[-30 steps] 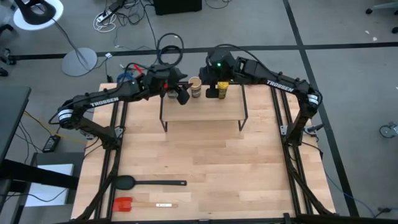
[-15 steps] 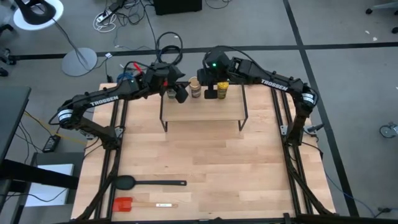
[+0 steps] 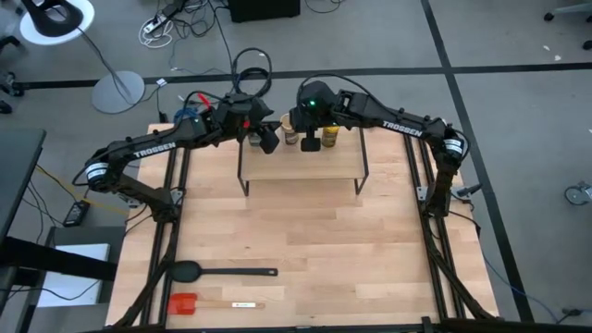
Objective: Shelf spices
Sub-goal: Put the brown seasoning bottle on the shelf, then return to Home Position
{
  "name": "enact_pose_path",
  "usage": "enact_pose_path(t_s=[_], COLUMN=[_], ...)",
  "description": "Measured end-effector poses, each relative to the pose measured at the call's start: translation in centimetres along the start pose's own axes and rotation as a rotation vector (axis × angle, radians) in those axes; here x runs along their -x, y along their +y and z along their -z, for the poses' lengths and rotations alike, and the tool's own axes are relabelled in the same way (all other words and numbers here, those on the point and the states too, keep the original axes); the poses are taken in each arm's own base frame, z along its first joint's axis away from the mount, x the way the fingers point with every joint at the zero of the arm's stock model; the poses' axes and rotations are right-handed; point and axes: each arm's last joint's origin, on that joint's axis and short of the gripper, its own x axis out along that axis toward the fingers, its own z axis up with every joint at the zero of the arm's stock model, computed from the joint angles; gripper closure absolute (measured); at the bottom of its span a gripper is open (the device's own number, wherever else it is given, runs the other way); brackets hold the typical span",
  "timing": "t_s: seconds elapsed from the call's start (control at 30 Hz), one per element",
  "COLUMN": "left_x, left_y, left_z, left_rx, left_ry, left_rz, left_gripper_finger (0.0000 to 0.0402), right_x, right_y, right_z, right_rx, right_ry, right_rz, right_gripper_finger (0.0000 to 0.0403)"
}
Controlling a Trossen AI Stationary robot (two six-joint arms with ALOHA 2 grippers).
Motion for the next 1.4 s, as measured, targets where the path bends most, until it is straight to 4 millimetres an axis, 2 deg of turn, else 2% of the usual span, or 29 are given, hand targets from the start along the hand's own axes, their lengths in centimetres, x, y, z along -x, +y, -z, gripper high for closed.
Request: enact_pose_path(t_s=[0.37, 0.73, 0.9, 1.03, 1.17, 1.3, 1.4], left_x=[0.0, 0.0, 0.3, 2.7, 7.3, 12.9, 16.9], left_y=[0.0, 0.0, -0.1, -0.3, -0.3, 0.1, 0.6], left_z=[0.1, 0.1, -0.1, -1.7, -3.7, -4.2, -3.5], left_rx=[-0.004, -0.005, -0.03, -0.057, -0.056, -0.053, -0.056], left_ry=[0.007, 0.012, -0.008, -0.082, -0.218, -0.343, -0.374], left_rz=[0.0, 0.0, 0.003, 0.029, 0.08, 0.129, 0.167], left_gripper_finger=[0.0178, 0.0178, 0.0178, 0.0178, 0.0178, 0.0179, 0.0179], right_x=[0.3, 0.3, 0.8, 4.0, 8.7, 15.1, 19.8], right_y=[1.3, 1.6, 2.0, 2.2, 2.0, 1.9, 2.2], right_z=[-0.7, -0.9, -1.5, -2.8, -3.7, -3.5, -2.5], right_rx=[0.0, -0.022, 0.022, 0.048, 0.029, -0.032, -0.088], right_ry=[0.038, 0.053, 0.027, -0.059, -0.186, -0.315, -0.409], right_rz=[0.043, 0.071, 0.107, 0.17, 0.211, 0.23, 0.168], right_gripper_finger=[0.0403, 0.0403, 0.0403, 0.0403, 0.0403, 0.0403, 0.0403])
